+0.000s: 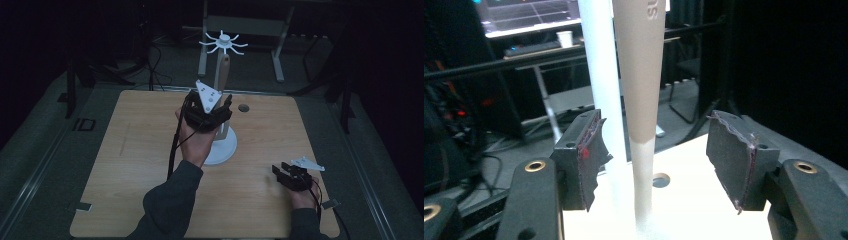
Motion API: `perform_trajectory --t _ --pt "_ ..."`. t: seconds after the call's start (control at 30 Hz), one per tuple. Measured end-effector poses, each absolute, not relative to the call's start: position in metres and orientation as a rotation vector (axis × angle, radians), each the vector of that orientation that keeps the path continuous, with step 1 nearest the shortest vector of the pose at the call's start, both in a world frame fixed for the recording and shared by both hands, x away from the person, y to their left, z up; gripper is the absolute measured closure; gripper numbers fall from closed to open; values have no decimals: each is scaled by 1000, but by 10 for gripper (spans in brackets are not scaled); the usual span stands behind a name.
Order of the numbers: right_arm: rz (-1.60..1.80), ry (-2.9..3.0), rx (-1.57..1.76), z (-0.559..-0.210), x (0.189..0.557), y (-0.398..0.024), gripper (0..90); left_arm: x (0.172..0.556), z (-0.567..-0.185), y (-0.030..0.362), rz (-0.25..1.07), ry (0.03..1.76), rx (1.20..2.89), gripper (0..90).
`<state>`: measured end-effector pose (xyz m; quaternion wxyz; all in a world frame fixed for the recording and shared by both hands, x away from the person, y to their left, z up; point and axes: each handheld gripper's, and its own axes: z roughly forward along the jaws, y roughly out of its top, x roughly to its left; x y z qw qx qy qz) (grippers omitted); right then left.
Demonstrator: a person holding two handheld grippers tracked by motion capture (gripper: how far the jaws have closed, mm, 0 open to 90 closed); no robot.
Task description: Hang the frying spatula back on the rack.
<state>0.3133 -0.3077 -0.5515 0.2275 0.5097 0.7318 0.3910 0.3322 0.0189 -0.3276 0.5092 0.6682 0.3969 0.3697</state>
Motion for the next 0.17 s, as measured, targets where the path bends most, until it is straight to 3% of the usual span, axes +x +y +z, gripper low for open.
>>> perform_trajectory --t 0.17 --pt "1075 2018 1402 -552 314 -307 541 330 -337 29 813 946 1623 402"
